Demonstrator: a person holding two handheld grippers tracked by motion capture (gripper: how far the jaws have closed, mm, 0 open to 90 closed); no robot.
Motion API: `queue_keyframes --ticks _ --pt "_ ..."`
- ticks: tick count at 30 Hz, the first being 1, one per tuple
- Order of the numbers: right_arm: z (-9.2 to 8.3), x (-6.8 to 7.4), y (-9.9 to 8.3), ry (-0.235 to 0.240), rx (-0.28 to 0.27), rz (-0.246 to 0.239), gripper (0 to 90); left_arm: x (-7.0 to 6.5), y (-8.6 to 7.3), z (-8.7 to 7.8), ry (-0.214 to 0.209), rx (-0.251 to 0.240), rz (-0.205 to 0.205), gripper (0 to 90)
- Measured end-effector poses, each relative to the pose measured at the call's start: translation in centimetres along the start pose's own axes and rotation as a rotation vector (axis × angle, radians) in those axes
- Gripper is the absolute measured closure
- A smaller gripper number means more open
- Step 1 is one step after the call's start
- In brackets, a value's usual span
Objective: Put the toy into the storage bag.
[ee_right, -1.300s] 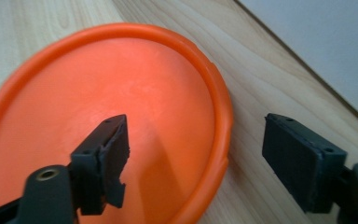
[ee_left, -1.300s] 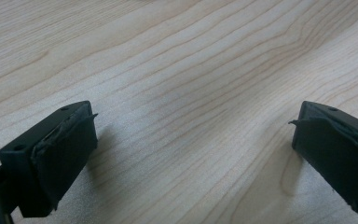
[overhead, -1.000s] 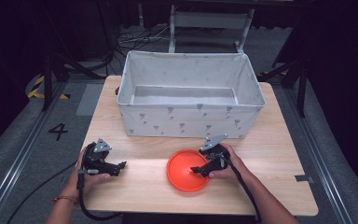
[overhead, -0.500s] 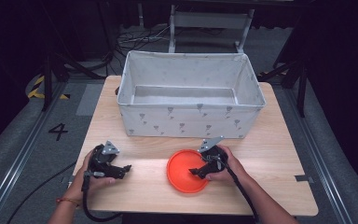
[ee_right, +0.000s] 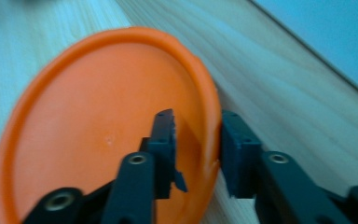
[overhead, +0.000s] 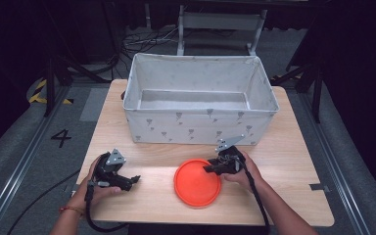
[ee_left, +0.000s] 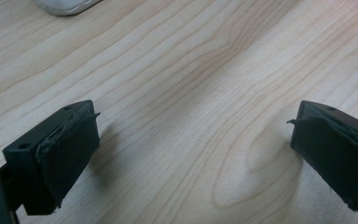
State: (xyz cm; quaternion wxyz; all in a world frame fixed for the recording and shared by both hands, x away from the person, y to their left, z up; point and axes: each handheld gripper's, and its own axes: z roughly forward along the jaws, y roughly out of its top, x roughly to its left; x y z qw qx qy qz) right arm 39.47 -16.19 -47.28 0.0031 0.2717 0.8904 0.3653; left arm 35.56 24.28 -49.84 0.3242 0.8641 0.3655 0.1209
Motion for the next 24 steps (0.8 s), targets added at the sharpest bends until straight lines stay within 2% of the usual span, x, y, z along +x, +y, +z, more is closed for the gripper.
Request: queue_keyframes --ticks 3,4,8,11,15,18,24 --pt "-0.8 0.2 0.3 0.012 -0.006 -0.017 75.1 0.0 0.0 0.0 0.012 0.001 0.001 0.6" --pt "-1.2 0.3 0.3 0.023 -0.013 -0.024 76.5 0.0 0.0 0.0 0.004 0.002 -0.006 0.5" --pt "-3.2 1.2 1.5 0.065 -0.042 -0.076 82.3 0.0 0.0 0.0 0.004 0.002 -0.007 0.5" --pt "-4.7 2.8 2.7 0.037 -0.012 -0.191 82.8 0.0 0.0 0.0 0.010 0.004 -0.004 0.5" --pt "-6.1 4.4 3.5 -0.002 0.024 -0.282 82.8 0.0 0.0 0.0 0.009 0.004 -0.003 0.5" --pt "-7.6 5.2 3.7 -0.032 0.041 -0.327 82.8 0.0 0.0 0.0 0.011 0.004 -0.004 0.5" --pt "-10.8 5.6 3.8 -0.114 0.062 -0.368 82.8 0.0 0.0 0.0 0.011 0.003 -0.005 0.5"
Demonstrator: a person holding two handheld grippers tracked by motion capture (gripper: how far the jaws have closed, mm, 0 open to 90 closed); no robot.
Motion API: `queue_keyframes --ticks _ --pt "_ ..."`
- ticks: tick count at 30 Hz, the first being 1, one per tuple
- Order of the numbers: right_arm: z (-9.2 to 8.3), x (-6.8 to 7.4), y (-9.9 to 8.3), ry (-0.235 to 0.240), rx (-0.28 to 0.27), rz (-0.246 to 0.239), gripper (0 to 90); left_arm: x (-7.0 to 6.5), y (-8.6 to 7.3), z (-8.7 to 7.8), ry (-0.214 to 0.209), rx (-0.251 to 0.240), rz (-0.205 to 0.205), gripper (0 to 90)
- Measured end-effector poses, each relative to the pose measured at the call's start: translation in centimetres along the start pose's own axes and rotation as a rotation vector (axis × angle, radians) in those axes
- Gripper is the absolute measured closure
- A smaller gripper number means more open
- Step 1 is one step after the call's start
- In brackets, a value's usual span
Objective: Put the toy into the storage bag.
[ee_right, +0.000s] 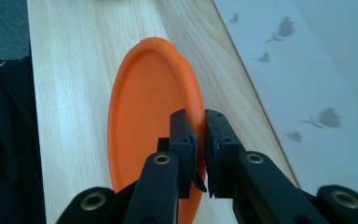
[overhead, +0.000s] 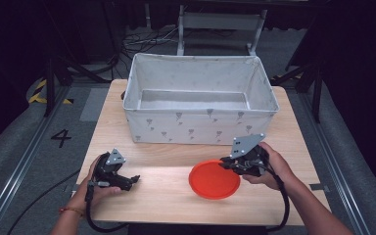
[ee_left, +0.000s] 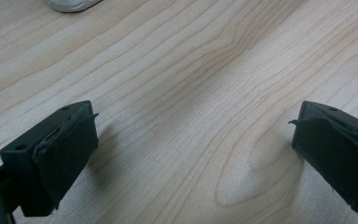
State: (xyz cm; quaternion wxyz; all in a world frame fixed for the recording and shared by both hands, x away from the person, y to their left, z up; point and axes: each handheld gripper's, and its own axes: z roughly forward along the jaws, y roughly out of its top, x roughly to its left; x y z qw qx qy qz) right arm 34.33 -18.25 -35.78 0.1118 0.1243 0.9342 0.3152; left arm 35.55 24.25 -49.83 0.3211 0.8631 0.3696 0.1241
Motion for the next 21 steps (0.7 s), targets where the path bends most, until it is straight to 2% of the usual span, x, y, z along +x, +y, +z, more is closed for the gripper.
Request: queue_keyframes --ticks 4,5,7,8,10,11,15,20,21 --pt "-2.6 -0.5 -0.5 -0.047 0.009 -0.001 82.8 0.0 0.0 0.0 0.000 0.000 0.000 0.5" --pt "-2.6 -0.5 -0.5 -0.047 0.009 -0.001 82.8 0.0 0.0 0.0 0.000 0.000 0.000 0.5" --pt "-4.4 -0.9 -1.1 -0.072 0.024 -0.003 82.7 0.0 0.0 0.0 0.000 0.000 -0.001 0.5" --pt "-4.4 -0.9 -1.1 -0.072 0.024 -0.003 82.7 0.0 0.0 0.0 0.000 0.000 0.000 0.5" --pt "-5.6 -1.2 -1.6 -0.082 0.025 -0.008 82.7 0.0 0.0 0.0 0.004 -0.002 0.003 0.5" --pt "-6.0 -1.3 -1.7 -0.086 0.023 -0.010 82.7 0.0 0.0 0.0 -0.004 0.000 -0.008 0.5" --pt "-8.1 -1.9 -2.5 -0.105 0.013 0.000 82.7 0.0 0.0 0.0 -0.001 -0.001 -0.003 0.5" --pt "-10.7 -2.6 -2.5 -0.134 -0.020 0.008 82.7 -0.1 0.0 0.0 0.006 0.001 -0.007 0.4" --pt "-10.7 -2.6 -2.5 -0.134 -0.020 0.008 82.7 -0.1 0.0 0.0 0.006 0.001 -0.009 0.4"
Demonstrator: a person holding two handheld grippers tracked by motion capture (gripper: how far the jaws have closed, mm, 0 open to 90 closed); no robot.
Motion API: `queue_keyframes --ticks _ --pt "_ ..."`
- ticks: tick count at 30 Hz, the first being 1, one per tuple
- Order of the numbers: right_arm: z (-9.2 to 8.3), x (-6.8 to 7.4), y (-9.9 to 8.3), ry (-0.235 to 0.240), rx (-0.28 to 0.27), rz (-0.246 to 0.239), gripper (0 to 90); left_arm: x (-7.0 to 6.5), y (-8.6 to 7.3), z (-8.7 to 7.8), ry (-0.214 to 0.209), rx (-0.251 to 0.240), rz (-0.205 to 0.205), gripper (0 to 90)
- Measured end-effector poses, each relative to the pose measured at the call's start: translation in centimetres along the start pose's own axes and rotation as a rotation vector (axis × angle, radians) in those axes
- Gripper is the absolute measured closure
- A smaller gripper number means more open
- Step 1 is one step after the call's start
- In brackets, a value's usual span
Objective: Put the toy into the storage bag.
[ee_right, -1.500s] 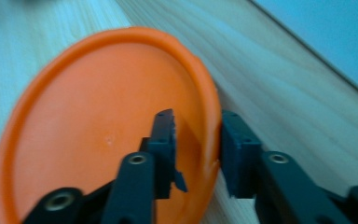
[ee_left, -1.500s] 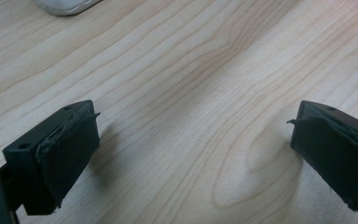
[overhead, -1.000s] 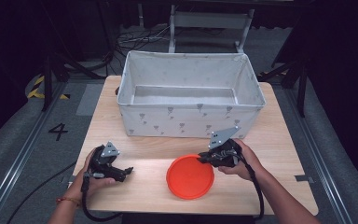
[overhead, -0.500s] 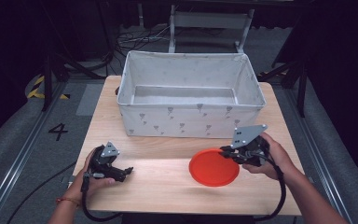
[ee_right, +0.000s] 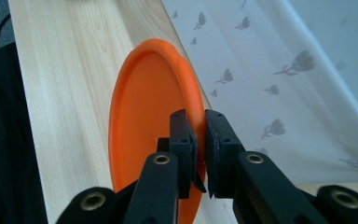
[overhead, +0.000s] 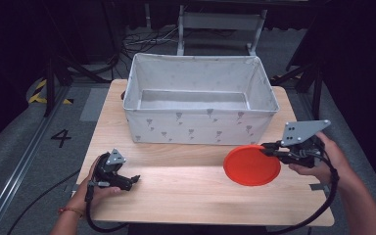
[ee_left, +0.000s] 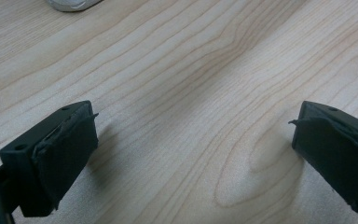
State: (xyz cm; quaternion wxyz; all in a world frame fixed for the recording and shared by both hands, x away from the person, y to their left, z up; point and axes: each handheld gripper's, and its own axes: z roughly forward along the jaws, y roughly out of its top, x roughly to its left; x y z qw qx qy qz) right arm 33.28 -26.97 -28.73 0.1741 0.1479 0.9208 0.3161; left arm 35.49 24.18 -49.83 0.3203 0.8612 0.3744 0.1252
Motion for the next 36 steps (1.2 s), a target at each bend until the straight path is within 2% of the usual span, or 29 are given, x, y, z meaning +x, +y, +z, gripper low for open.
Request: queue_keyframes --ticks 5,12,20,21,23,24,30,36 --pt "-2.0 -1.3 0.6 -0.026 -0.016 0.006 82.7 0.0 0.0 0.0 0.001 0.000 0.000 0.5" --pt "-3.1 -2.5 1.7 -0.044 -0.020 -0.003 82.7 0.0 0.0 0.0 0.000 -0.001 -0.005 0.4" --pt "-5.0 -4.2 4.2 -0.082 -0.033 -0.021 82.7 0.0 0.0 0.0 0.004 -0.002 -0.001 0.4" --pt "-5.6 -4.8 4.9 -0.093 -0.042 -0.022 82.7 0.0 0.0 0.0 0.003 -0.002 -0.001 0.4" --pt "-5.8 -5.0 5.2 -0.095 -0.047 -0.017 82.7 0.0 0.0 0.0 0.000 -0.001 -0.004 0.4" --pt "-6.3 -5.6 5.8 -0.109 -0.063 -0.013 82.7 0.0 0.0 0.0 0.002 -0.001 -0.003 0.5" --pt "-6.8 -7.0 7.3 -0.151 -0.074 -0.007 82.7 0.0 0.0 0.0 0.004 -0.001 -0.004 0.5" --pt "-6.3 -8.9 8.9 -0.185 -0.068 0.003 82.7 0.0 0.0 0.0 0.004 -0.001 -0.005 0.4"
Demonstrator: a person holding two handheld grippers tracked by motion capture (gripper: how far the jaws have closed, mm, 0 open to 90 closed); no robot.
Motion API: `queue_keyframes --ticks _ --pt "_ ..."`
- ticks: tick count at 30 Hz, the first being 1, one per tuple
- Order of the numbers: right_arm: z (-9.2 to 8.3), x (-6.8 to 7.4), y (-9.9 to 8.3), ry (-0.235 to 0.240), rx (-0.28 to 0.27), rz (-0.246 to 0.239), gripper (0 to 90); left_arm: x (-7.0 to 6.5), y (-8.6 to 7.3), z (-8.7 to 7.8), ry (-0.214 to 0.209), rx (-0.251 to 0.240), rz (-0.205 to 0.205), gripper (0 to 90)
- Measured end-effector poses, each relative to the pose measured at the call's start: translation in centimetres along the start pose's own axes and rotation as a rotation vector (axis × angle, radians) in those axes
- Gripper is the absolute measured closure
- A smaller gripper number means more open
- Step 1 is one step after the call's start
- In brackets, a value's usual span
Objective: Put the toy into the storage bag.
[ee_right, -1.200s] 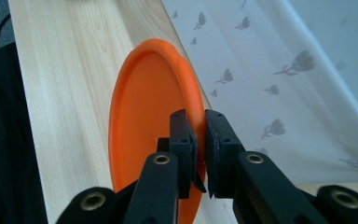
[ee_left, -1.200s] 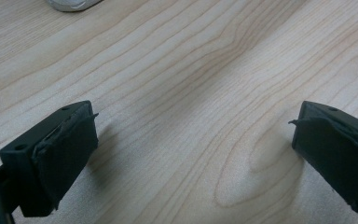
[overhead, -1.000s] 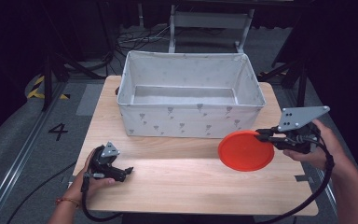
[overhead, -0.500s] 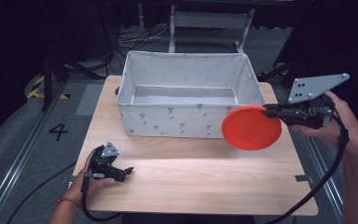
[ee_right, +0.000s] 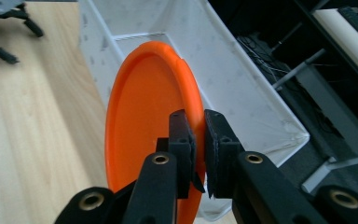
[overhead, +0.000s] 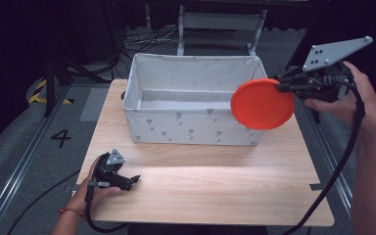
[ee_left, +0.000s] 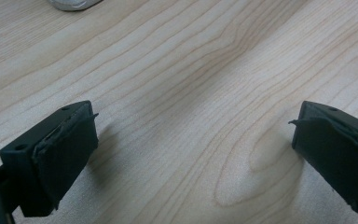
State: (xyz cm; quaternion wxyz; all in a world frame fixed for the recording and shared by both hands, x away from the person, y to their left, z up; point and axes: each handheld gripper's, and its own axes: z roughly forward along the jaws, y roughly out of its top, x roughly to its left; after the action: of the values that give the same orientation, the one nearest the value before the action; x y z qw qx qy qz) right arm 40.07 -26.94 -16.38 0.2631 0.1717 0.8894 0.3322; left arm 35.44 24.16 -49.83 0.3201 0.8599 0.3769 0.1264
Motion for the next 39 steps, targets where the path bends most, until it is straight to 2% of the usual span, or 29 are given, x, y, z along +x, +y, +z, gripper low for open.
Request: queue_keyframes --ticks 7,15,20,23,25,28,32,39 --pt "1.6 -2.0 1.0 -0.022 -0.008 0.026 82.7 0.0 0.0 0.0 0.000 0.000 0.000 0.4" --pt "4.2 -4.0 1.7 -0.049 0.023 0.037 82.6 0.0 0.0 0.0 -0.001 -0.001 -0.001 0.5" --pt "5.9 -4.8 1.5 -0.058 0.031 0.021 82.6 0.0 0.0 0.0 0.000 -0.001 0.000 0.5" --pt "6.8 -5.3 1.3 -0.054 0.039 0.032 82.6 0.0 0.0 0.0 0.000 0.000 0.000 0.5" --pt "8.1 -5.9 0.7 -0.051 0.040 0.053 82.6 0.0 0.0 0.0 0.000 0.000 0.000 0.4" --pt "9.4 -6.2 0.0 -0.054 0.047 0.070 82.6 0.0 0.0 0.0 0.000 0.000 0.000 0.5" --pt "10.6 -6.3 -0.8 -0.027 0.025 0.092 82.6 0.0 0.0 0.0 0.000 0.001 0.000 0.5" --pt "12.6 -5.7 -2.1 -0.001 0.074 0.089 82.6 0.0 0.0 0.0 0.000 0.000 0.000 0.5"
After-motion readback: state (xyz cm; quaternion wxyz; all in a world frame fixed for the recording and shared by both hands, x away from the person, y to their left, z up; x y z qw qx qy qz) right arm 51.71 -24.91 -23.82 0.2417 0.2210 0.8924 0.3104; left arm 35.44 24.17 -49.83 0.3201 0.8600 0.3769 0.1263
